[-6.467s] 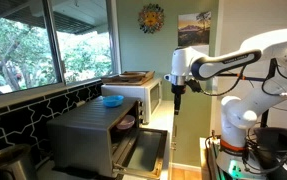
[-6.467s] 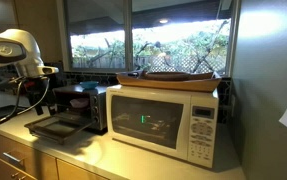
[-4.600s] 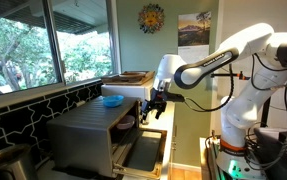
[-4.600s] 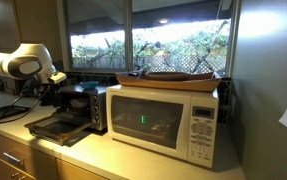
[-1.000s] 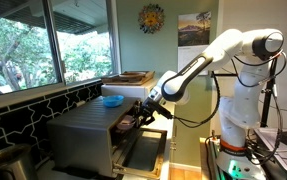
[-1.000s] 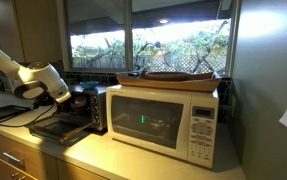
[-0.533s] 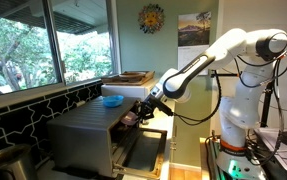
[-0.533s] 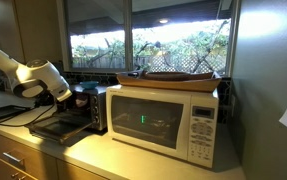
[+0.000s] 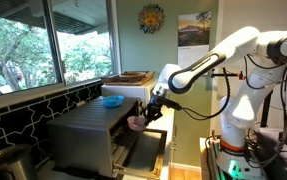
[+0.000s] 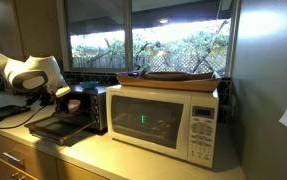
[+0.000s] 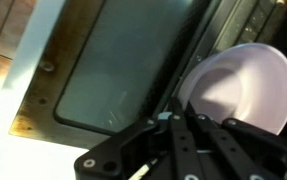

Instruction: Put the purple bowl inside the blue bowl then place the two bowls in the toaster oven

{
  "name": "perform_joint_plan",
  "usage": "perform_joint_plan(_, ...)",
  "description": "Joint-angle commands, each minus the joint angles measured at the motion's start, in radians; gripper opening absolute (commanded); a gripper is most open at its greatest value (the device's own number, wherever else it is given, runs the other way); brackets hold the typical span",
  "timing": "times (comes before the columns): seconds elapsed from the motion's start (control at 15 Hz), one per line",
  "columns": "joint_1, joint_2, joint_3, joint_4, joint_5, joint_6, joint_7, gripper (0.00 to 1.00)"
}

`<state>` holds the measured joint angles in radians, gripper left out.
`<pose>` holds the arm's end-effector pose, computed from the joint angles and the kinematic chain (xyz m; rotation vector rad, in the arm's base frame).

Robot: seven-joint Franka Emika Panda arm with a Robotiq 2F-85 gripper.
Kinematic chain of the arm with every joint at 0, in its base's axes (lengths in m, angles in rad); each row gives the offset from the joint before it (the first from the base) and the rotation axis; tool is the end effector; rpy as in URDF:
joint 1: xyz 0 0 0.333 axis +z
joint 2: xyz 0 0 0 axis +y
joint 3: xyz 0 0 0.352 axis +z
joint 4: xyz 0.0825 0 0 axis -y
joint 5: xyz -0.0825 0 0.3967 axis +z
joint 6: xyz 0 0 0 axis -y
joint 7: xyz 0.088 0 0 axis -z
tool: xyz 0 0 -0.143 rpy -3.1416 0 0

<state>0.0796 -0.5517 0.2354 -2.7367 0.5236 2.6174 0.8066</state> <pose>0.3802 0.1180 0.4161 -2.4324 1.1713 -0.3406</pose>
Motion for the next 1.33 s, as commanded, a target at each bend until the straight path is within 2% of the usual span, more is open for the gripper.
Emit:
perform_joint_plan(0.0,-0.009,-0.116,-0.016,0.002,-0.136,-0.278,0.028,0.01)
perform_joint_plan(0.2,-0.013,-0.191,-0.033,0.051,-0.201,-0.493,0.008,0.01)
perform_joint_plan(0.33,-0.016,-0.216,-0.034,0.094,-0.222,-0.572,-0.001,0.01)
perform_joint_plan(0.53,-0.009,-0.242,-0.039,0.152,-0.199,-0.601,-0.022,0.01)
perform_joint_plan(1.0,0.005,-0.161,-0.029,0.298,-0.120,-0.419,-0.097,0.01)
perform_joint_plan(1.27,-0.034,-0.015,-0.007,0.446,-0.160,-0.314,-0.064,0.01)
